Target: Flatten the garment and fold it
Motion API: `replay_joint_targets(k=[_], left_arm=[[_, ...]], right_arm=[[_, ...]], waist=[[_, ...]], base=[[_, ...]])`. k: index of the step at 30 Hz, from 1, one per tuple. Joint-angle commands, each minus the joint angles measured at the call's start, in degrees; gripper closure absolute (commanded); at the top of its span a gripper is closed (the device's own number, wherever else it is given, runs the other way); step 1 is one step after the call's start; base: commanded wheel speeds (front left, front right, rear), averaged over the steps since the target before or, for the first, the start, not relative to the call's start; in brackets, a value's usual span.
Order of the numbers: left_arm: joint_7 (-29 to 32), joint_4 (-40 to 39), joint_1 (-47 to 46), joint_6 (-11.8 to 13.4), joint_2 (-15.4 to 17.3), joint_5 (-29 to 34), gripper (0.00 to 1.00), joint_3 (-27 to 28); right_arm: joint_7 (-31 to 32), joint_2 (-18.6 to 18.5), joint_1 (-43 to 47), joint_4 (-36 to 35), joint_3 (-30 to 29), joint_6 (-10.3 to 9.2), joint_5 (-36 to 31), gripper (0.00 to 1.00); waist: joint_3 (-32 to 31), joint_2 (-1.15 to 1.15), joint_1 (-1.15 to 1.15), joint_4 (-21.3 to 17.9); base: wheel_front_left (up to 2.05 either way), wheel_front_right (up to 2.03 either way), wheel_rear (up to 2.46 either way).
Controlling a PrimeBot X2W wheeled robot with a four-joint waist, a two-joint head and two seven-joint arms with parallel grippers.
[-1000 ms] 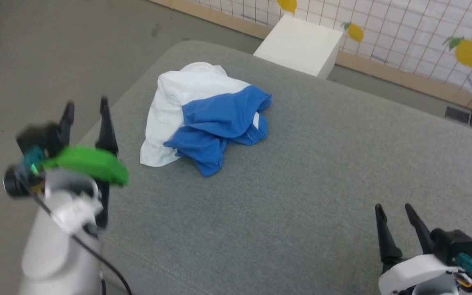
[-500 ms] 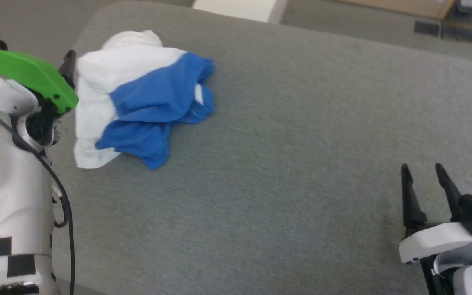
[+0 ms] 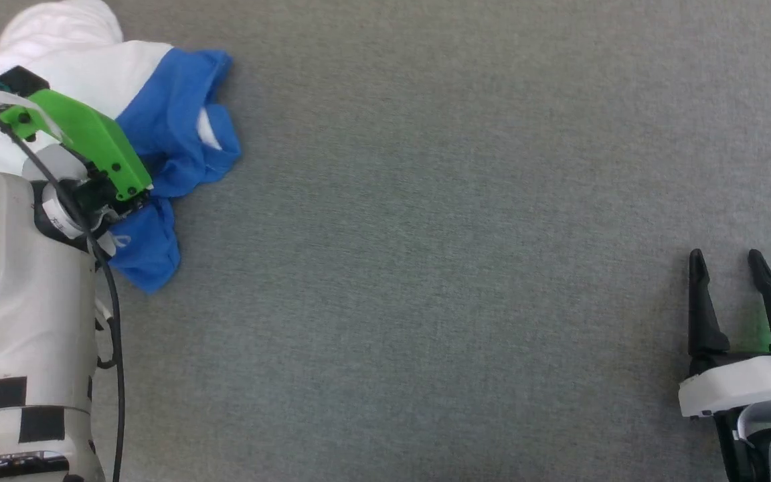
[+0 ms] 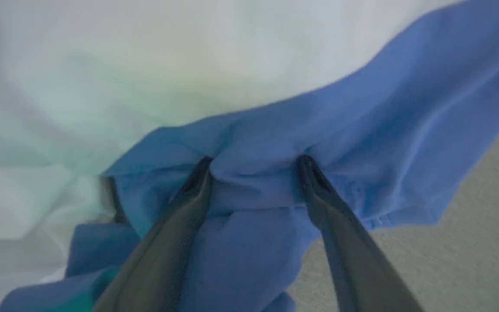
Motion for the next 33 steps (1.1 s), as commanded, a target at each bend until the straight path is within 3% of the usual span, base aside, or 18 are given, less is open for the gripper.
replay_joint_targets(k=[1, 6, 7, 8, 13, 17, 20, 26, 33], left_arm=[[1.11, 0.30, 1.29, 0.54, -0.58, -0.16, 0.00, -0.53], [1.72, -1.22, 4.43, 1.39, -2.13, -0.33, 0.00, -1.28], [-0.67, -2.03, 4.84, 1.74, -2.38, -0.09, 0.46, -0.92], [-3.23, -2.73, 5.14, 1.90, -2.64, -0.05, 1.00, -0.37], [-16.49, -5.27, 4.68, 2.30, -3.22, 0.03, 1.00, 2.88], [-25.75, -5.96, 1.48, 0.26, -3.12, 0.03, 1.00, 4.23], [-30.29, -7.33, -1.46, -2.62, -1.75, 1.33, 1.00, 3.09], [-33.58, -10.39, -7.74, -8.03, 0.33, 3.54, 1.00, -0.65], [-32.68, -14.04, -16.16, -11.29, 0.12, 5.17, 1.00, -5.46]], right_arm=[[0.07, -0.04, -0.39, -0.63, -0.30, -0.09, -0.33, 0.00], [0.49, -0.04, -0.42, -1.20, -0.46, -0.09, -0.44, 0.00], [0.60, -0.04, -0.46, -1.29, -0.40, -0.09, -0.48, 0.00], [0.67, -0.04, -0.50, -1.28, -0.38, -0.09, -0.49, 0.00], [0.60, -0.04, 0.21, -0.22, -0.67, -0.09, -0.49, 0.00], [0.59, -0.04, 0.84, 0.94, -0.02, -0.09, -0.42, 0.00], [0.31, -0.04, 1.14, 2.37, 0.59, -0.09, 0.23, 0.00], [-1.20, -0.04, 1.44, 6.20, 2.09, -0.09, 2.34, 0.00], [-4.09, -0.04, 1.30, 12.08, 4.12, -0.09, 5.23, 0.00]], waist=[[2.42, 0.00, -0.01, -1.71], [2.68, 0.00, -0.01, -0.81], [2.67, 0.00, -0.01, -0.62], [2.51, 0.00, -0.01, -0.42], [-0.17, 0.00, -0.01, 1.48], [-3.68, 0.00, -0.01, 3.19], [-7.16, 0.00, -0.01, 4.01], [-13.82, 0.00, -0.01, 3.25], [-20.14, 0.00, -0.01, -1.16]], base=[[0.00, 0.00, 0.00], [0.00, 0.00, 0.00], [0.00, 0.00, 0.00], [0.00, 0.00, 0.00], [0.00, 0.00, 0.00], [0.00, 0.00, 0.00], [0.00, 0.00, 0.00], [0.00, 0.00, 0.00], [0.00, 0.00, 0.00]])
